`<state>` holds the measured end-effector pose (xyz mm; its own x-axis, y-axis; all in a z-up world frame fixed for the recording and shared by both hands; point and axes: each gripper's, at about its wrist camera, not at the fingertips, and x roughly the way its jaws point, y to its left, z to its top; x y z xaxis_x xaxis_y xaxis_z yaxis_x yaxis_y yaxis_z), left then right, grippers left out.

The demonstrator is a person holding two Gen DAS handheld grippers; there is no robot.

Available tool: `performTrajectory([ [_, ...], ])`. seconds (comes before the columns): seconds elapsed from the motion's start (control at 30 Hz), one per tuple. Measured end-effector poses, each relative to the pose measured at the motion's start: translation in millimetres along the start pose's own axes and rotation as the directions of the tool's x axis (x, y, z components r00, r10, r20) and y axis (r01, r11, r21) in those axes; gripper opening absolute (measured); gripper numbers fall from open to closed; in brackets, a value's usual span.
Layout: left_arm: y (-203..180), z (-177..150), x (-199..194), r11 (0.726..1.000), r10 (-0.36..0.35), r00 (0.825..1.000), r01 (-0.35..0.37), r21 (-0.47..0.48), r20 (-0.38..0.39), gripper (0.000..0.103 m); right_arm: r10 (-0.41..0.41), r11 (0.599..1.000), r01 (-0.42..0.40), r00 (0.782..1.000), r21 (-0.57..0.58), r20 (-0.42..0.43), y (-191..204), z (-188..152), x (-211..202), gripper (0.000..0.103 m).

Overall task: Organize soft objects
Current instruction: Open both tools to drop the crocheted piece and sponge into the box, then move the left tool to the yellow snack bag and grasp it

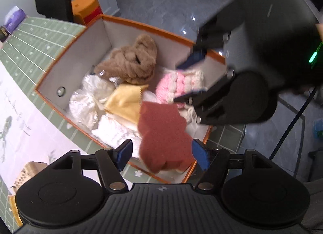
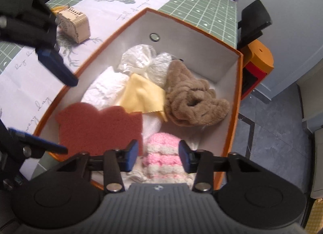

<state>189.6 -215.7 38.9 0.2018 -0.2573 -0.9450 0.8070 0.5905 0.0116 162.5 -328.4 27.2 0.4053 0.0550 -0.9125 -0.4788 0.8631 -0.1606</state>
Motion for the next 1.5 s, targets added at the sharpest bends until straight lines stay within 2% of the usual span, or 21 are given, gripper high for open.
performTrajectory([
  [0.23, 14.0, -15.2, -13.5, 0.997, 0.055, 0.998, -0.053, -0.063, 0.029, 0.07, 0.107, 0.994, -0.107, 0.994, 0.001, -0.006, 23.6, 12.2, 10.2, 0.037],
  [0.37, 22.5, -29.0, -15.2, 0.993, 0.078, 0.997, -0.076, -0.087, 0.023, 0.07, 0.098, 0.995, -0.098, 0.994, -0.008, -0.051, 34.3, 12.2, 27.9, 0.035],
  [0.53, 33.4, -44.1, -30.3, 0.988, 0.095, 0.995, -0.089, -0.128, 0.041, 0.07, 0.081, 0.997, -0.081, 0.995, -0.002, -0.062, 34.3, 13.7, 21.2, 0.035],
  [0.63, 44.0, -55.9, -44.1, 0.982, 0.109, 0.991, -0.096, -0.164, 0.077, 0.07, 0.058, 0.998, -0.058, 0.998, -0.008, -0.033, 35.5, 15.9, 6.5, 0.035],
  [0.77, 61.1, -78.6, -62.7, 0.967, 0.151, 0.982, -0.123, -0.224, 0.111, 0.07, 0.022, 1.0, -0.022, 0.999, -0.003, 0.048, 39.9, 24.1, -18.8, 0.035],
  [0.87, 76.7, -100.9, -78.3, 0.948, 0.194, 0.973, -0.153, -0.28, 0.123, 0.07, 0.012, 1.0, -0.012, 0.994, -0.003, 0.111, 48.2, 36.4, -34.3, 0.036],
  [1.03, 107.3, -143.1, -102.7, 0.891, 0.288, 0.95, -0.221, -0.396, 0.117, 0.07, 0.026, 0.999, -0.018, 0.984, -0.046, 0.174, 74.6, 62.1, -44.5, 0.042],
  [1.27, 154.3, -203.8, -116.8, 0.797, 0.388, 0.918, -0.294, -0.527, 0.075, 0.07, 0.08, 0.991, -0.06, 0.982, -0.118, 0.173, 119.2, 98.6, -23.5, 0.046],
  [1.37, 173.3, -223.6, -111.9, 0.778, 0.38, 0.924, -0.291, -0.556, 0.048, 0.071, 0.097, 0.987, -0.073, 0.981, -0.142, 0.167, 137.1, 117.8, -14.2, 0.049],
  [1.5, 195.8, -238.3, -102.7, 0.767, 0.397, 0.918, -0.315, -0.559, 0.027, 0.076, 0.107, 0.982, -0.079, 0.981, -0.172, 0.16, 156.6, 145.7, -1.4, 0.05],
])
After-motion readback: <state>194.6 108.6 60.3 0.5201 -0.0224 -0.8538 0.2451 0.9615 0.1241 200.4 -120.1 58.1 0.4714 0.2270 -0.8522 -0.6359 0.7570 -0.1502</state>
